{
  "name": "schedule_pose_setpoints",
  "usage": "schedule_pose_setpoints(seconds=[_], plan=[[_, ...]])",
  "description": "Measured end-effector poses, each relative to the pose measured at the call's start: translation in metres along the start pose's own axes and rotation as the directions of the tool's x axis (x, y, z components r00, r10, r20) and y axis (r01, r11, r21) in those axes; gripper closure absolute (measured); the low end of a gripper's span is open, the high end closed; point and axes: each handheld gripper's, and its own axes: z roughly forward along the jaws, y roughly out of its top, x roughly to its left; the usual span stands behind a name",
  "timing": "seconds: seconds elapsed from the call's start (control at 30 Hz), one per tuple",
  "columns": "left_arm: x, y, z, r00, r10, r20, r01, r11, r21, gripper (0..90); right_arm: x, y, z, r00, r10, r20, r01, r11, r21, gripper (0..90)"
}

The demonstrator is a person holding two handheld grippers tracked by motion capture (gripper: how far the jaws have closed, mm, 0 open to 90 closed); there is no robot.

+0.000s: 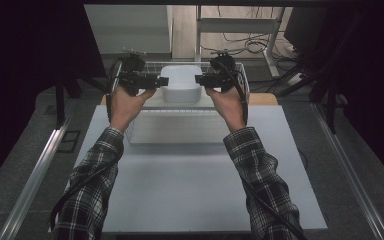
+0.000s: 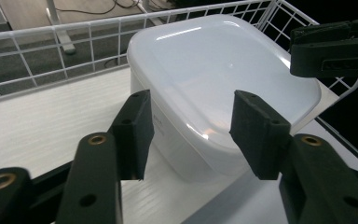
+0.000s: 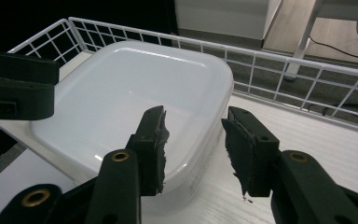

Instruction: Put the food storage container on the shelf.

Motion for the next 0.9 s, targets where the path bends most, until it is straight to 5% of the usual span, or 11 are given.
schedule_pose_setpoints(seconds=[0.27, 0.4, 0.47, 0.6, 0.9], plan=[[-0.004, -0.002, 0.000, 0.9994, 0.033, 0.003, -0.033, 0.9978, -0.058, 33.7, 0.003, 0.001, 0.000, 0.9996, -0.020, 0.020, 0.020, 0.9998, -0.009, 53.6], [-0.005, -0.001, -0.005, 0.9968, 0.064, 0.048, -0.059, 0.9929, -0.103, 22.7, 0.002, 0.002, -0.003, 0.9993, -0.029, -0.024, 0.028, 0.9993, -0.025, 37.1], [-0.008, -0.002, -0.008, 0.9922, 0.087, 0.089, -0.077, 0.9906, -0.113, 19.4, 0.004, 0.002, -0.005, 0.9975, -0.054, -0.046, 0.052, 0.9981, -0.033, 25.5], [-0.015, -0.005, -0.011, 0.9849, 0.146, 0.094, -0.136, 0.9851, -0.105, 10.0, 0.007, 0.000, -0.006, 0.9940, -0.099, -0.047, 0.098, 0.9948, -0.030, 11.7], [-0.022, -0.015, -0.014, 0.9678, 0.225, 0.114, -0.211, 0.9699, -0.122, 4.5, 0.014, -0.007, -0.016, 0.9851, -0.155, -0.075, 0.151, 0.9871, -0.053, 4.6]])
